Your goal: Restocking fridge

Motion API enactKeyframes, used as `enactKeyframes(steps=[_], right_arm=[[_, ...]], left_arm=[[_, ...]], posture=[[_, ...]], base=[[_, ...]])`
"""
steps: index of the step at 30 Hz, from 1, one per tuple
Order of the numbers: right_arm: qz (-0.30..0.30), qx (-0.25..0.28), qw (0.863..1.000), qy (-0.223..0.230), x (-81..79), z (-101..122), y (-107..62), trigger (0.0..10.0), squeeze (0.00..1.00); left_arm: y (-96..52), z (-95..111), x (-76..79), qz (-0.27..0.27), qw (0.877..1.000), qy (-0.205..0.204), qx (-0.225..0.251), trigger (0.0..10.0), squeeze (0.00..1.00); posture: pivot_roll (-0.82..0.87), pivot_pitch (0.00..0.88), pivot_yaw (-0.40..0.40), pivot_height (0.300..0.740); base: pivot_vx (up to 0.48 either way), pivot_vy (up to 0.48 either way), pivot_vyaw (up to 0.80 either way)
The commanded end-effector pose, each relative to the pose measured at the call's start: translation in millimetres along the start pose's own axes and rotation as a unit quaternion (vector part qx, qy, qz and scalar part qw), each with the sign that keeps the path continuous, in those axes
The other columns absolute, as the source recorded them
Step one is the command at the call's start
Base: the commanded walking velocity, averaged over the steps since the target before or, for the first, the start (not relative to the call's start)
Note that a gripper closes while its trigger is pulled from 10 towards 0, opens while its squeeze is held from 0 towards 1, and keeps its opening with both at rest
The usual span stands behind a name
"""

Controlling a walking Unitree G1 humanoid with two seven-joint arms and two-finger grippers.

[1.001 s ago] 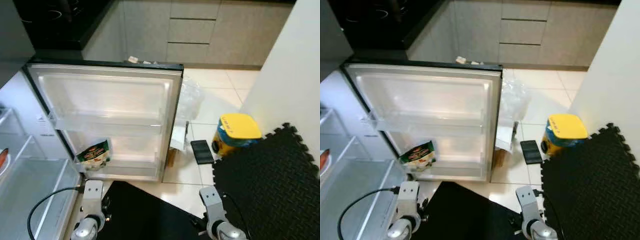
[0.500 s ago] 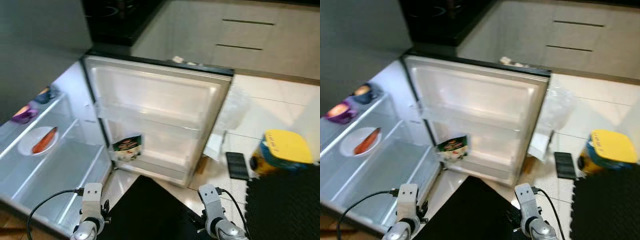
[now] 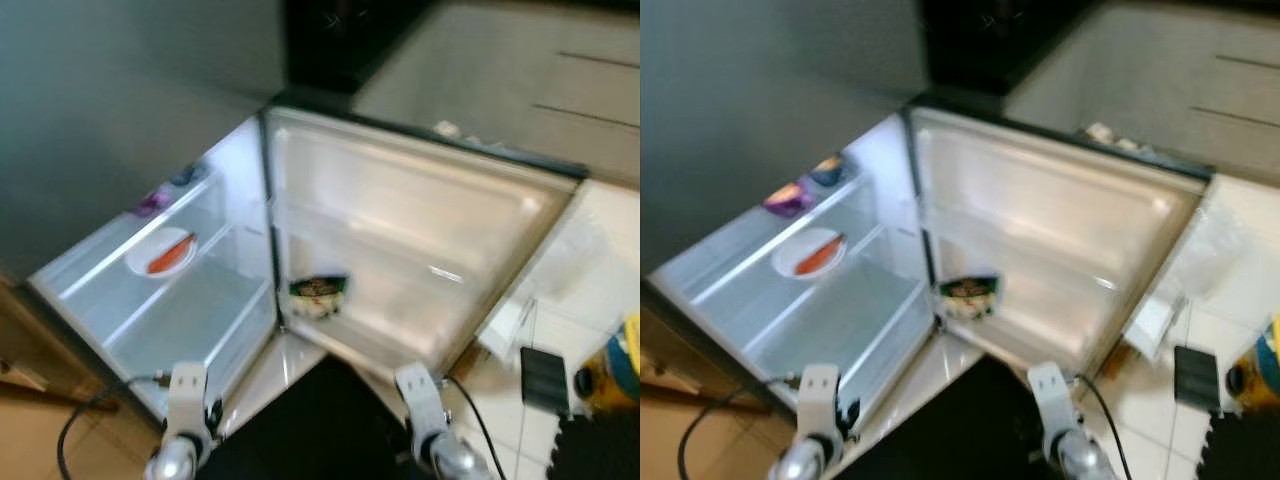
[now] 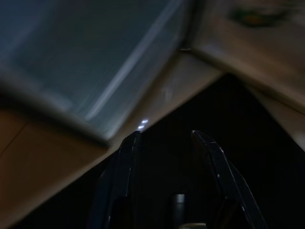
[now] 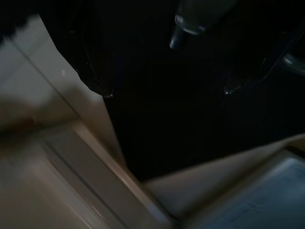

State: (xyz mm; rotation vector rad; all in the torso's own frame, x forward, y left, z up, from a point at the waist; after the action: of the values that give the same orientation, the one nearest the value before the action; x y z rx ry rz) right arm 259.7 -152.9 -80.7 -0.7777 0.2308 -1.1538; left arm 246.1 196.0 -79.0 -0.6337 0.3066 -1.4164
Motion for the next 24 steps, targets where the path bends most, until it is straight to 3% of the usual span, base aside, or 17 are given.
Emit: enactKeyframes(steps=[1,5,21,24], right_arm=[[0.006,-0.013,1.000,0.003,-5.3,-9.5,-2.4,10.0,0.00],[-0.002,-0.012,1.000,0.023,-1.8,-12.3,-4.0,10.0,0.00],[-0.003,-0.016,1.000,0.023,4.6,-19.2,-7.6,10.0,0.00],[-0.006,-0.019,0.999,0.028,4.6,-19.7,-7.4,10.0,0.00]], left_arm=[[-1.4,-5.0,-1.6,0.002,1.000,-0.001,-0.010,10.0,0.00],[-0.6,-2.9,-2.8,0.006,1.000,0.005,-0.008,10.0,0.00],[-1.4,-7.7,7.0,-0.030,0.999,0.008,-0.019,10.0,0.00],[-1.2,-8.3,9.2,-0.039,0.999,0.009,-0.023,10.0,0.00]], posture=[[-0.07,0.077,-0.005,0.738],[-0.07,0.068,0.004,0.738],[-0.07,0.055,0.019,0.738],[-0.08,0.054,0.023,0.738]], base=[[0.000,0.000,0.80],[0.000,0.000,0.20],[0.000,0.000,0.00],[0.000,-0.279,0.00]])
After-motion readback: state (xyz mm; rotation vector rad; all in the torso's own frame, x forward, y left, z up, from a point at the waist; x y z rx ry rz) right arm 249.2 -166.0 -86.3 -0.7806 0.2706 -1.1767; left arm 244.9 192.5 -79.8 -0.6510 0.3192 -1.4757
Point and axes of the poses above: a point about 5 cm out from each wrist's last joint towards the gripper, its own y axis pointing out of the wrist towards the gripper, its own z axis along the axis of the wrist's last joint, x = y × z, the point moved 4 cm from there along y, pointing out of the wrist towards the gripper, and after that the axes turned 11 degrees about -y, right-handed, at the moved point
